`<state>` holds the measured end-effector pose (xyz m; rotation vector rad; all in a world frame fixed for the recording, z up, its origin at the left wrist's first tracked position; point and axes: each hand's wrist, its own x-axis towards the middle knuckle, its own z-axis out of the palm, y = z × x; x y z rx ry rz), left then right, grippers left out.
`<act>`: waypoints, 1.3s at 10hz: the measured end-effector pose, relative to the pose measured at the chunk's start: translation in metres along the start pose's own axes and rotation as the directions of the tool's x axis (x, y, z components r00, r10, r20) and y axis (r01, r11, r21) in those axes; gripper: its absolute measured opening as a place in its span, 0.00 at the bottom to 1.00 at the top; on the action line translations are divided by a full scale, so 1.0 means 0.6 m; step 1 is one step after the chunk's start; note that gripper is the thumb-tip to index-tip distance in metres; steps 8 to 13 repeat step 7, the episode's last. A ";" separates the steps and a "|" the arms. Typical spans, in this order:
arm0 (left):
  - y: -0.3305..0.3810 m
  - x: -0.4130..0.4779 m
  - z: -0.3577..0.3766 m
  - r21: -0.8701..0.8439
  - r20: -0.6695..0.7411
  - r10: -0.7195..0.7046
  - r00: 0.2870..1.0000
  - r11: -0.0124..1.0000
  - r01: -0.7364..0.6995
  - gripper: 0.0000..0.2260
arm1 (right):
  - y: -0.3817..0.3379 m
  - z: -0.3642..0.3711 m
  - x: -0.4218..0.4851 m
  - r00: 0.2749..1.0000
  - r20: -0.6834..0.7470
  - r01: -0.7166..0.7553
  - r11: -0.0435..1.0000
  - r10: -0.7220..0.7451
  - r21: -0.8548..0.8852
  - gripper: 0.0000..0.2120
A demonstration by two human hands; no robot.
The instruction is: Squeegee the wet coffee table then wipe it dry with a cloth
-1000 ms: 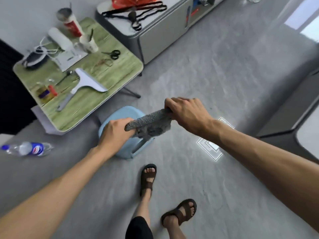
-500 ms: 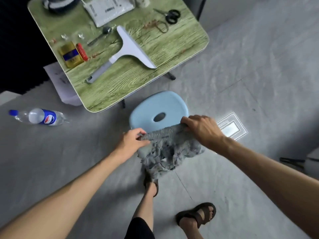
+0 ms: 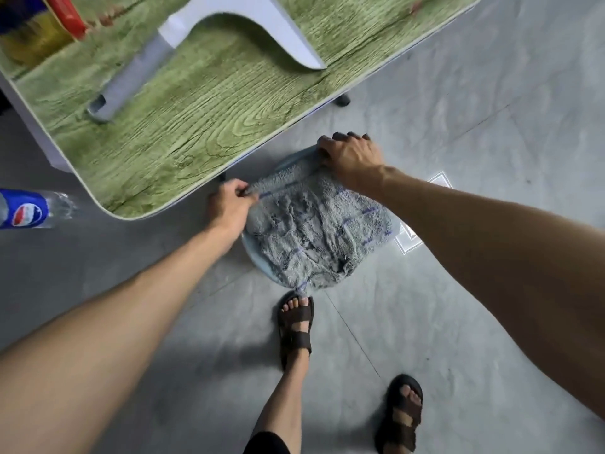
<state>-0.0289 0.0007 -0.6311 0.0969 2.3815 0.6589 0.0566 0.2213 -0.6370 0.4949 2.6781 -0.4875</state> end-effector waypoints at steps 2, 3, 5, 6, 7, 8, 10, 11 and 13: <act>0.049 -0.044 -0.011 0.382 0.046 0.080 0.996 0.920 -0.092 0.17 | -0.002 -0.048 -0.068 0.983 -0.129 -0.125 0.991 0.129 0.043 0.17; 0.092 -0.093 -0.025 0.427 0.181 0.273 0.945 0.844 -0.325 0.21 | 0.006 -0.081 -0.128 0.970 -0.096 -0.211 0.971 0.222 0.112 0.15; 0.293 -0.236 -0.051 0.332 0.598 0.432 0.676 0.634 -0.699 0.14 | 0.047 -0.194 -0.322 0.916 0.254 -0.371 0.898 0.311 0.236 0.12; 0.427 -0.360 -0.052 0.308 0.725 0.428 0.540 0.500 -0.809 0.16 | 0.078 -0.287 -0.487 0.895 0.230 -0.439 0.844 0.381 0.308 0.13; 0.494 -0.447 -0.053 0.334 0.775 0.397 0.492 0.404 -0.852 0.17 | 0.095 -0.336 -0.597 0.858 0.241 -0.511 0.799 0.454 0.316 0.13; 0.494 -0.447 -0.053 0.334 0.775 0.397 0.492 0.404 -0.852 0.17 | 0.095 -0.336 -0.597 0.858 0.241 -0.511 0.799 0.454 0.316 0.13; 0.494 -0.447 -0.053 0.334 0.775 0.397 0.492 0.404 -0.852 0.17 | 0.095 -0.336 -0.597 0.858 0.241 -0.511 0.799 0.454 0.316 0.13; 0.494 -0.447 -0.053 0.334 0.775 0.397 0.492 0.404 -0.852 0.17 | 0.095 -0.336 -0.597 0.858 0.241 -0.511 0.799 0.454 0.316 0.13; 0.494 -0.447 -0.053 0.334 0.775 0.397 0.492 0.404 -0.852 0.17 | 0.095 -0.336 -0.597 0.858 0.241 -0.511 0.799 0.454 0.316 0.13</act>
